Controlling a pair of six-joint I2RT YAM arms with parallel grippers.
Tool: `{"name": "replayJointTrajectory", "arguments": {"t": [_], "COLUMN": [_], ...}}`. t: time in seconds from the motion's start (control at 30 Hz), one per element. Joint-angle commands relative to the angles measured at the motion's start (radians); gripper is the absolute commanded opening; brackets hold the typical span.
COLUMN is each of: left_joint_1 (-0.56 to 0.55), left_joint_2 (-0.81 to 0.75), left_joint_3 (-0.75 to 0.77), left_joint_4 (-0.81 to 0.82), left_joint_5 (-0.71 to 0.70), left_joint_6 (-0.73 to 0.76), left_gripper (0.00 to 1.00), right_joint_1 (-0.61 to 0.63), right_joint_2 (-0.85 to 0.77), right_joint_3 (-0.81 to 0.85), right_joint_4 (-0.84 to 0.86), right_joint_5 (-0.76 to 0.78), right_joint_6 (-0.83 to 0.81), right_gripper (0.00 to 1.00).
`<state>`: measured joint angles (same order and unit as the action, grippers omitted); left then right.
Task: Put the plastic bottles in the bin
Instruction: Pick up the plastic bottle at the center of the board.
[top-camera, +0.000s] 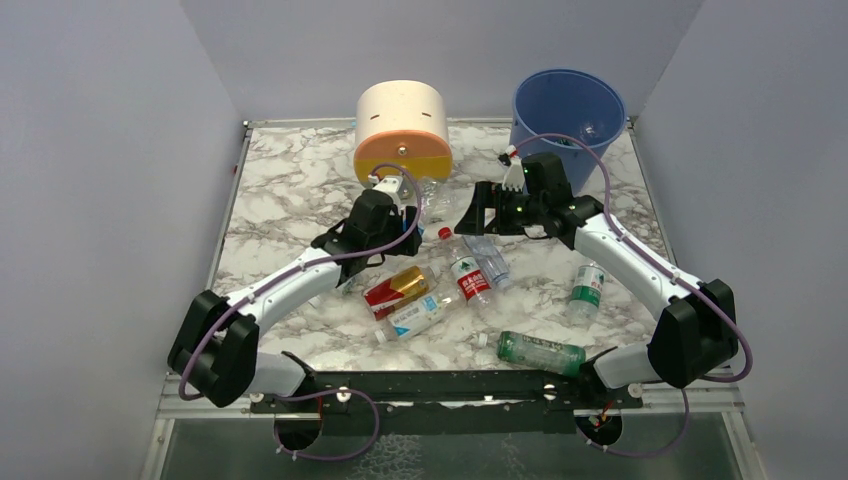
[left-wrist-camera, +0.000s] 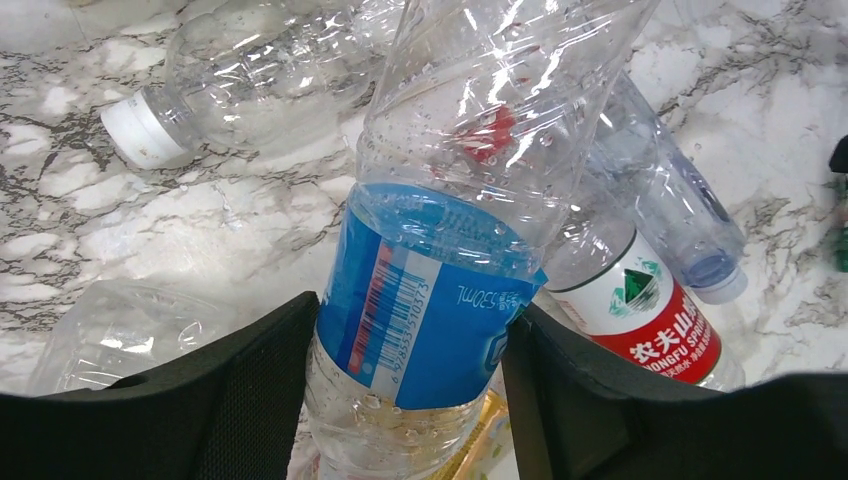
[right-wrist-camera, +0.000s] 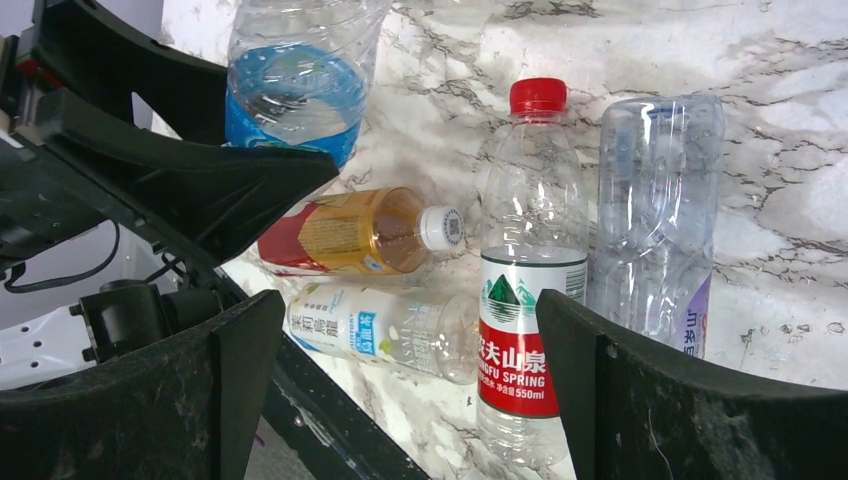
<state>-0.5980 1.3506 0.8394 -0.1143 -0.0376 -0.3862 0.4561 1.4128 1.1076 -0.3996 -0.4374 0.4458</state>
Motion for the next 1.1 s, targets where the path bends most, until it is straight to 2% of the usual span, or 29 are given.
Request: {"name": "replayJointTrajectory", "arguments": {"t": [0.0,0.6,1.07], "left_joint_1": [-0.008,-0.009,-0.01], "left_joint_2": [-0.065,-0.204,-0.209], "left_joint_3": [-0.004,-0.039,-0.052], "left_joint_4": [-0.028,-0.088,-0.039], "left_joint_5": [0.051,0.211,0.328], "left_joint_6": [-0.022,-0.101,-0.208], "left_gripper": [0.67,0.67,0.68], "right_joint_1": [-0.004,-0.004,-0.002], "right_joint_2": [-0.008,-0.032,-0.087], "right_joint_3": [0.04,0.055,0.014], "right_joint_4": [-0.01,0.046,0.208], "right_joint_5": [-0.027,-0.092,-0.196], "right_joint_6": [0.01,0.025,0.055], "right_gripper": [1.0,1.0,1.0]}}
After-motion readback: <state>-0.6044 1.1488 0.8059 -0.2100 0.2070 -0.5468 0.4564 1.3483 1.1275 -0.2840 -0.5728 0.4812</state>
